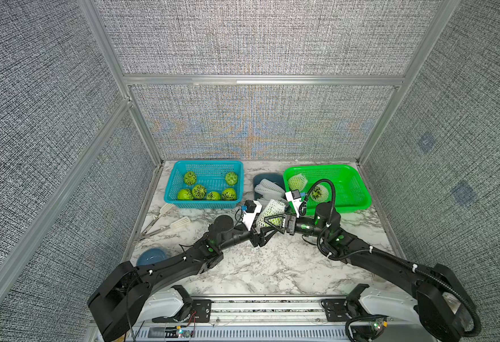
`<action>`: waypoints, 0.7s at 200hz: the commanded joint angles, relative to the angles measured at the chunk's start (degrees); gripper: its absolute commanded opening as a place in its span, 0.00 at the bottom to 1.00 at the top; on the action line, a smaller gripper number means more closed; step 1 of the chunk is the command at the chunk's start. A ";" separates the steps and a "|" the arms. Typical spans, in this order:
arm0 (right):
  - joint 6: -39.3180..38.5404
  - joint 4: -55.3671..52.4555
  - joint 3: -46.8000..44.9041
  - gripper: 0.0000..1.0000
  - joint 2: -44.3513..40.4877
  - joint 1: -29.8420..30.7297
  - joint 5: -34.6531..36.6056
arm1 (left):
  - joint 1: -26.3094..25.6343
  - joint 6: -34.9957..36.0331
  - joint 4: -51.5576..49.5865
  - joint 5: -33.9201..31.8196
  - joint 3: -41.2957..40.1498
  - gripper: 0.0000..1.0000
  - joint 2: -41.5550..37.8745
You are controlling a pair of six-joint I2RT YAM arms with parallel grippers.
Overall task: Sleeve custard apples in foam nets
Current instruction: Pick up the custard apple from the center of the board.
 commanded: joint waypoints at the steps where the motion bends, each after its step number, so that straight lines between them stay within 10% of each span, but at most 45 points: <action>1: 0.95 2.18 -0.20 0.82 0.15 0.14 -1.29 | 0.00 -0.49 2.66 -0.18 0.10 0.67 0.06; 31: 0.38 1.34 -0.30 0.90 -0.84 -0.07 -0.06 | 0.04 -0.56 1.75 -0.34 0.73 0.50 0.61; 140: -5.28 -14.58 -3.12 0.99 -16.91 -5.75 9.41 | 0.04 1.36 -4.94 -2.90 6.35 0.44 1.99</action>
